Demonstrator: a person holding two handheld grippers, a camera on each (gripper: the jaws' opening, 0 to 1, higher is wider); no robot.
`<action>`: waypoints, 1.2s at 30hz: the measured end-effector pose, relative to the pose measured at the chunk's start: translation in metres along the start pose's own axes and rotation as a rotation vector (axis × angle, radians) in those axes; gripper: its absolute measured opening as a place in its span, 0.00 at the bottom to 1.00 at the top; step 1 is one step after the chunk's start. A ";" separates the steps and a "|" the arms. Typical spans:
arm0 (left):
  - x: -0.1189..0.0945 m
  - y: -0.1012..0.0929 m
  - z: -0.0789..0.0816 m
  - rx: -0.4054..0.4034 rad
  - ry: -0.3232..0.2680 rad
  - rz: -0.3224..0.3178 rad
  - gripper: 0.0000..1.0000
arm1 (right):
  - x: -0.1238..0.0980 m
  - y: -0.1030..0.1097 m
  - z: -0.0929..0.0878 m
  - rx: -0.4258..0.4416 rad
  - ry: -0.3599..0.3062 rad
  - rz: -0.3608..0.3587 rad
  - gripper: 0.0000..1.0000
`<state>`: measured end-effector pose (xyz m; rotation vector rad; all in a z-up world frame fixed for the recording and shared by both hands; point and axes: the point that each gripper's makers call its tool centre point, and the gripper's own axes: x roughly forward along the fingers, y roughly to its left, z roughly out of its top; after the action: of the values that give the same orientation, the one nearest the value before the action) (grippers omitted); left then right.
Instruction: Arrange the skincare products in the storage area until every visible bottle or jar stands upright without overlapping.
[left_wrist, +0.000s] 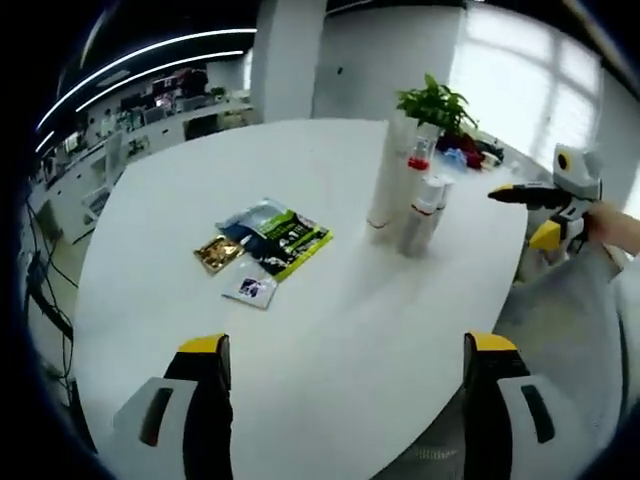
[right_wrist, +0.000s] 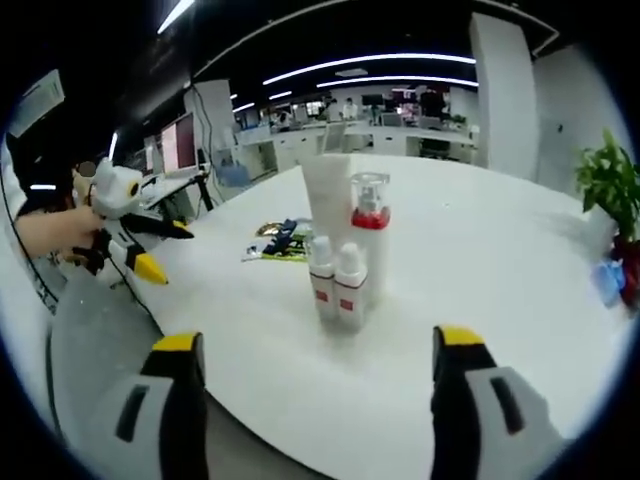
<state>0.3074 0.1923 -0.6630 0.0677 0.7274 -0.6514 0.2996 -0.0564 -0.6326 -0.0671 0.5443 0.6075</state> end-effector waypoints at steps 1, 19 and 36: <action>-0.001 0.000 -0.002 -0.004 0.001 0.004 0.97 | 0.000 0.000 0.001 0.004 -0.004 0.002 0.96; -0.018 0.002 -0.013 -0.054 0.006 0.042 0.97 | 0.000 0.009 0.006 0.027 -0.038 0.019 0.99; -0.012 0.011 -0.005 -0.106 0.003 0.081 0.97 | 0.000 0.008 -0.004 0.029 -0.015 0.004 0.99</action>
<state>0.3040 0.2093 -0.6609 0.0003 0.7569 -0.5347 0.2927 -0.0506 -0.6351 -0.0341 0.5387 0.6034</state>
